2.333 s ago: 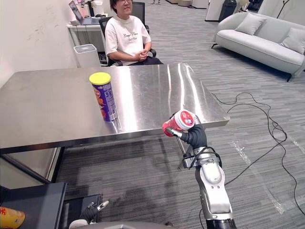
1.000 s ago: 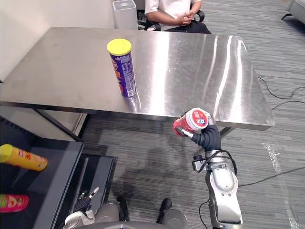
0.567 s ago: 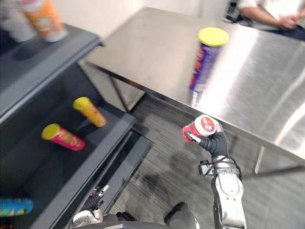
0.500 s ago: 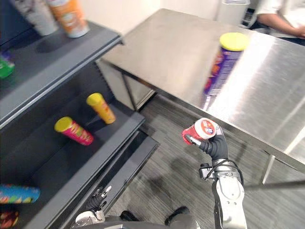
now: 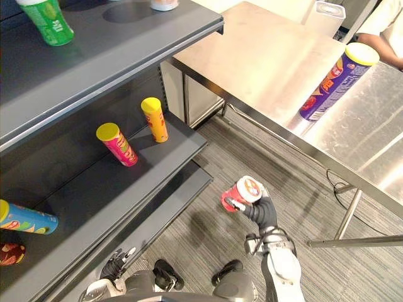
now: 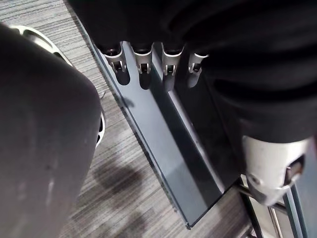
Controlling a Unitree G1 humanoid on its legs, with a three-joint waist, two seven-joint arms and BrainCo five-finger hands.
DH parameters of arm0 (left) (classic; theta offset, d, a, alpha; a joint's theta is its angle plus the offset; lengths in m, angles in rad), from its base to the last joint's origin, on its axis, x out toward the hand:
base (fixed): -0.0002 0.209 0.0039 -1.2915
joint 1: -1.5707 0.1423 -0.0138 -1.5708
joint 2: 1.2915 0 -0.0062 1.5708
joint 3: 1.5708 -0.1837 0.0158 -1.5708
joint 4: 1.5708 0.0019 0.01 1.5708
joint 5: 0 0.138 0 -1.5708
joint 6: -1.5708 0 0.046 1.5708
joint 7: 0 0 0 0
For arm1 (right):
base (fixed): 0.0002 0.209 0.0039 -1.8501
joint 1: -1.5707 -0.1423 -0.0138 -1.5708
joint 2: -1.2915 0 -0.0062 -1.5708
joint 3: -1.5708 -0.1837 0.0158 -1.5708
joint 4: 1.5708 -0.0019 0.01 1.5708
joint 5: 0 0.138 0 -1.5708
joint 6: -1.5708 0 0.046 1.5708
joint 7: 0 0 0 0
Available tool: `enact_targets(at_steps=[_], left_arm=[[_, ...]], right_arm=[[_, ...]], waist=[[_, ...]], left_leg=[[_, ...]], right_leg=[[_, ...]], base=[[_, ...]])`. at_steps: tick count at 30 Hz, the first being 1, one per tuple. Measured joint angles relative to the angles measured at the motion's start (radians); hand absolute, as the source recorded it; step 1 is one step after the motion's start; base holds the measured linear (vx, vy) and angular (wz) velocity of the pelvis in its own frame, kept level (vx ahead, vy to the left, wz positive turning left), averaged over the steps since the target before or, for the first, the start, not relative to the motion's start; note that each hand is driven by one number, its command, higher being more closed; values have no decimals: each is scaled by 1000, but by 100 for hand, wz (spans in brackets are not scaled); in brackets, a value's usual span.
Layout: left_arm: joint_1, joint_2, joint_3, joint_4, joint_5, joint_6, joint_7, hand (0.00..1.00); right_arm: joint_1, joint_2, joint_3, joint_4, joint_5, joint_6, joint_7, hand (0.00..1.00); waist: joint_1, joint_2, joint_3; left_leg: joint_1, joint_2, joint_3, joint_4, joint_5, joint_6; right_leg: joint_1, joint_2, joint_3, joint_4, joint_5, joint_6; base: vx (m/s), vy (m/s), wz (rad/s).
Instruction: Put the gum and the chips on the shelf.
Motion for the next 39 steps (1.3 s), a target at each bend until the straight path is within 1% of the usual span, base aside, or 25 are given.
enact_targets(at_steps=[1, 2, 3, 4, 5, 6, 7, 8, 9, 10, 12, 14, 15, 16, 19, 22, 25, 28, 29, 31, 33, 36, 37, 39], left_arm=[[0, 5, -3, 2, 3, 5, 0, 0], [0, 7, -5, 1, 6, 12, 1, 0], [4, 14, -4, 3, 8, 17, 3, 0], [7, 20, -4, 3, 9, 19, 7, 0], [17, 22, -6, 5, 9, 19, 19, 0], [18, 33, -4, 8, 8, 18, 24, 0], [19, 33, -4, 9, 9, 18, 28, 0], [19, 33, -3, 8, 9, 18, 30, 0], [18, 34, 1, 8, 9, 18, 31, 0], [17, 27, 14, 7, 9, 18, 32, 0], [20, 25, 32, 7, 10, 18, 32, 0], [22, 15, 67, 8, 10, 19, 33, 0], [25, 5, 88, 9, 9, 20, 31, 0], [25, -7, 100, 8, 8, 19, 28, 0], [32, -21, 119, 8, 11, 20, 13, 0], [35, -29, 134, 8, 44, 21, 2, 0], [40, -35, 137, 8, 50, 21, -10, 0], [42, -53, 175, 13, 55, 25, -11, 0], [45, -55, 179, 14, 78, 30, -10, 0], [61, -55, 197, 17, 89, 35, -10, 0], [65, -53, 215, 36, 90, 36, -8, 0], [79, -55, 214, 46, 101, 36, -9, 0], [79, -55, 213, 46, 117, 35, -9, 0], [78, -55, 210, 46, 119, 34, -11, 0]], right_arm=[[34, 16, -7, 1, 1, 10, 3, 100], [61, 32, -22, 2, 0, 22, 8, 100], [92, 57, -41, 3, -1, 29, 17, 100], [108, 69, -49, 3, -2, 31, 19, 100], [121, 82, -61, 0, -3, 32, 19, 100], [132, 90, -80, -17, -3, 32, 18, 100], [140, 94, -90, -42, -3, 31, 16, 100], [145, 95, -96, -61, -3, 31, 16, 100], [147, 95, -108, -88, -3, 30, 17, 100], [137, 83, -122, -101, -2, 30, 16, 100], [111, 66, -130, -117, -2, 30, 17, 100], [91, 68, -176, -141, -3, 32, 18, 100], [81, 69, -243, -163, -5, 32, 17, 100], [69, 68, -331, -185, -5, 32, 12, 100], [26, 66, -492, -209, -4, 28, -25, 100], [22, 69, -544, -209, -4, 28, -38, 100], [15, 71, -599, -209, -9, 28, -53, 100], [-36, 71, -710, -212, -32, 29, -71, 100], [-59, 70, -768, -212, -59, 29, -88, 100], [-86, 69, -849, -212, -59, 30, -115, 100], [-105, 64, -896, -210, -59, 30, -139, 100], [-135, 13, -912, -204, -59, 30, -162, 100], [-139, -10, -912, -203, -59, 30, -162, 100], [-154, -47, -912, -193, -59, 29, -159, 100]], waist=[[-28, -3, 6], [-45, -6, 8], [-56, 0, 11], [-63, -2, 14], [-74, -11, 15], [-75, -17, 12], [-77, -21, 9], [-80, -26, 6], [-79, -44, 3], [-75, -44, -1], [-67, -26, -12], [-67, -22, -12], [-68, -23, -12], [-70, -25, -13], [-74, -31, -29], [-78, -30, -44], [-78, -28, -60], [-79, -21, -74], [-80, -19, -75], [-82, -23, -95], [-102, -26, -116], [-124, -18, -140], [-130, -16, -147], [-130, -14, -157]], left_leg=[[1, -16, -48, -1, -3, 5], [4, -24, -87, -6, -2, 7], [15, -27, -143, -15, 4, 18], [17, -28, -165, -20, 7, 22], [18, -31, -210, -28, 10, 17], [19, -39, -235, -40, 17, 6], [18, -54, -254, -50, 27, -6], [19, -63, -256, -55, 35, -2], [19, -89, -281, -54, 37, -1], [17, -94, -293, -51, 37, -2], [-12, -79, -312, -41, 47, -4], [-27, -61, -319, -41, 57, -12], [-26, -53, -332, -49, 61, -18], [-14, -51, -341, -66, 70, -28], [16, -51, -350, -119, 95, -39], [36, -57, -359, -164, 116, -45], [71, -72, -363, -225, 144, -47], [94, -89, -360, -277, 168, -45], [107, -93, -357, -298, 176, -46], [128, -106, -335, -346, 192, -51], [143, -117, -330, -382, 210, -50], [159, -122, -312, -405, 216, -52], [159, -122, -312, -405, 212, -58], [159, -122, -315, -406, 212, -58]], right_leg=[[-26, -2, 173, 56, 20, -56], [-64, 2, 327, 125, 55, -95], [-118, 43, 548, 198, 73, -102], [-128, 80, 649, 205, 41, -71], [-133, 164, 812, 180, -23, -27], [-132, 229, 930, 123, -50, 7], [-129, 259, 997, 68, -49, 26], [-127, 265, 1015, 37, -43, 36], [-114, 264, 1012, -28, -22, 69], [-93, 258, 990, -65, -36, 93], [-68, 274, 972, -136, -35, 95], [-58, 292, 966, -184, -22, 116], [-42, 301, 961, -205, -20, 119], [-25, 306, 956, -220, -19, 119], [-6, 319, 952, -234, -19, 119], [-1, 323, 952, -234, -19, 119], [11, 323, 952, -233, -19, 119], [10, 323, 964, -234, -13, 129], [9, 325, 978, -237, -7, 127], [6, 324, 1004, -251, -6, 125], [6, 322, 1012, -266, -5, 125], [6, 324, 1035, -267, -5, 125], [6, 324, 1036, -267, -5, 125], [6, 325, 1038, -267, -6, 125]], base=[[-68, 150, 100], [-31, 153, 134], [25, 86, 108], [76, -11, 112], [85, -60, 96], [78, -66, 101], [63, -51, 74], [102, -98, 76], [139, -131, 68], [156, -133, 55], [144, -107, 19], [126, -113, 11], [111, -98, 16], [114, -91, 18], [90, -75, 7], [59, -40, 7], [25, -9, 8], [-5, 7, -2], [-26, 31, -11], [-31, 23, -26], [-10, -14, -21], [-22, -29, -19], [-44, -45, -8], [-41, -53, -1]])
